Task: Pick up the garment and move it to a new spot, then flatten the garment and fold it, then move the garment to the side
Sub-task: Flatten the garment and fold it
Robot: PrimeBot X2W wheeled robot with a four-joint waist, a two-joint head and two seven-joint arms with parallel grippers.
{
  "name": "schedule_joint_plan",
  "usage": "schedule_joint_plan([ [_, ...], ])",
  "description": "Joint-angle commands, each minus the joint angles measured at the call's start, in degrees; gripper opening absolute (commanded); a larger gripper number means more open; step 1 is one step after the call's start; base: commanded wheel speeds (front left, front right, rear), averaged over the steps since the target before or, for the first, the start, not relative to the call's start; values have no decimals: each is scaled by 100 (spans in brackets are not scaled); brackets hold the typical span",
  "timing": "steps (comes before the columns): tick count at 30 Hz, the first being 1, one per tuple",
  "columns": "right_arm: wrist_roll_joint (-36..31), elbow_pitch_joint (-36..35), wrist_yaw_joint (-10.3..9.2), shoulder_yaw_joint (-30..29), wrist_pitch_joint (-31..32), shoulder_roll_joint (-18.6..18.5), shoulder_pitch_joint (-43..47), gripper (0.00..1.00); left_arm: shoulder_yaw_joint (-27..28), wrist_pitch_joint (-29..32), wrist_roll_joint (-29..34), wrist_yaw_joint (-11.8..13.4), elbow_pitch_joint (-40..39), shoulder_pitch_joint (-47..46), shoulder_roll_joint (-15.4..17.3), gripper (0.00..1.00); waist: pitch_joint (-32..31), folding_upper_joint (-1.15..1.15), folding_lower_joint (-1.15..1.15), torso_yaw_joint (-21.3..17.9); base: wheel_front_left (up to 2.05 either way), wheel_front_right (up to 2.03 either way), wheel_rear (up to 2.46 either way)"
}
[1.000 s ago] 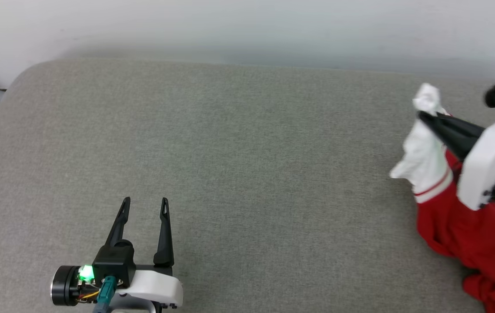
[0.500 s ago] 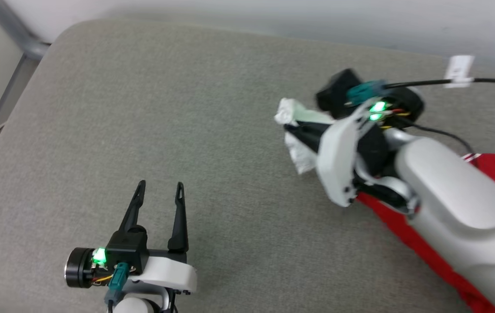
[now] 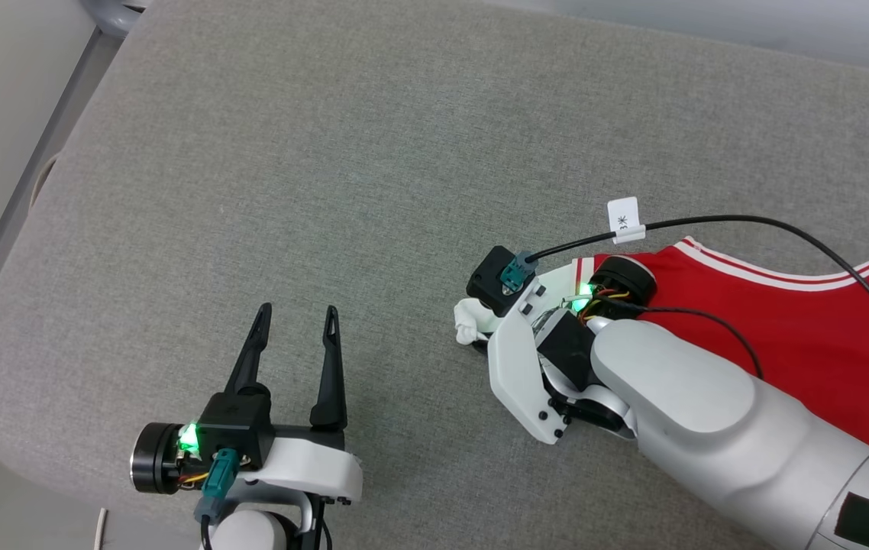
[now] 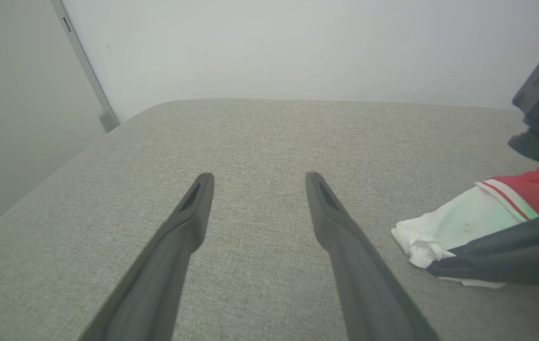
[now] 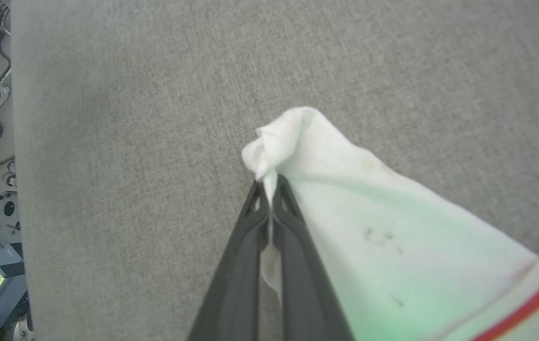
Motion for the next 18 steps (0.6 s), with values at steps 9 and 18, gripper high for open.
schedule_joint_plan([
  [9,522,-142,-2,197,-1083,89,-191,100,164,-15,146,5,86,75,-9,100,-323,0,0,-339,0,0,0],
  [18,421,-917,-4,-475,-2506,-889,80,100,415,-15,293,-84,57,463,35,100,-951,0,0,-898,0,0,0],
])
